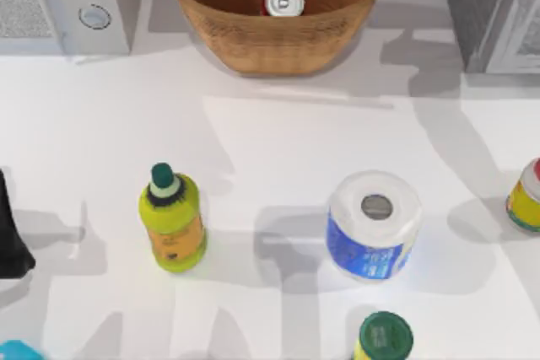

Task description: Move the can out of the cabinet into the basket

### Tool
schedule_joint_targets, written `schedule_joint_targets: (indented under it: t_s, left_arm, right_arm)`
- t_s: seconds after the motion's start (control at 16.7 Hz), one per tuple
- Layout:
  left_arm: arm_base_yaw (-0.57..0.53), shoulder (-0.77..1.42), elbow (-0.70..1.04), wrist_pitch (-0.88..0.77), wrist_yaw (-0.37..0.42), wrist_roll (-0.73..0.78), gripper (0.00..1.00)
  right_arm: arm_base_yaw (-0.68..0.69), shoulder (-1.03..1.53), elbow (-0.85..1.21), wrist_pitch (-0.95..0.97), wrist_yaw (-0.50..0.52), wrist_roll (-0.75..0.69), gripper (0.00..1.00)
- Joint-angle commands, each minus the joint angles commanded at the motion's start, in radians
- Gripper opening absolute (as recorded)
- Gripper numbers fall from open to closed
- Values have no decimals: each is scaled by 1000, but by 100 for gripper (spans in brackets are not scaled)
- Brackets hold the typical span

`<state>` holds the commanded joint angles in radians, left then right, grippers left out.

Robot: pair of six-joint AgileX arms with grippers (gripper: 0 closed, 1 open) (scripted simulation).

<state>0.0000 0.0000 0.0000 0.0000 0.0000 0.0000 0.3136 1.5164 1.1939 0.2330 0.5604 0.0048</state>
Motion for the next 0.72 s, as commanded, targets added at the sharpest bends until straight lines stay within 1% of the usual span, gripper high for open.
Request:
schedule_joint_targets:
  t_s: [0.18, 0.42, 0.6, 0.72]
  left_arm:
    - [0, 0, 0, 0, 0, 0, 100]
    - [0, 0, 0, 0, 0, 0, 100]
    - [0, 0, 0, 0, 0, 0, 100]
    - [0, 0, 0, 0, 0, 0, 100]
  right_arm:
    - [-95, -398, -301, -66, -85, -4, 100]
    - [-199, -893, -683, -142, -237, -6, 100]
    - [-256, -1187, -920, -185, -362, -6, 100]
    - [-283, -1332, -1042, -207, -439, -6, 100]
